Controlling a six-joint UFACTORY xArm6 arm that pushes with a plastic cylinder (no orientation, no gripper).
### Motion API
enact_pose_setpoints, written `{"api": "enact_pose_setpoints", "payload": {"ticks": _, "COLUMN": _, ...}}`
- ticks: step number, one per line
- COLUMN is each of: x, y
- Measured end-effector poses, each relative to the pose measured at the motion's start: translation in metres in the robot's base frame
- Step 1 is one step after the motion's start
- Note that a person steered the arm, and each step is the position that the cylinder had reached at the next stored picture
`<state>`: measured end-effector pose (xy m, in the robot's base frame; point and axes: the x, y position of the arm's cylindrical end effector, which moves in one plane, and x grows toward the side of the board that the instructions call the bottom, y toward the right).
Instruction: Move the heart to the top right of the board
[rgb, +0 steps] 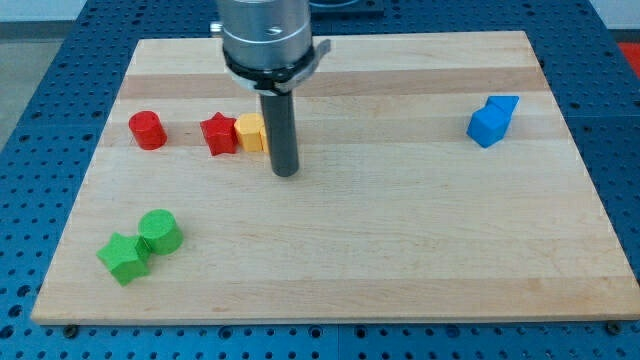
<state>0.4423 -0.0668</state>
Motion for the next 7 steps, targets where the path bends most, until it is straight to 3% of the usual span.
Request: {"api": "enact_pose_setpoints", "payload": {"ticks": 7, "x": -0.151, "y": -0.008}}
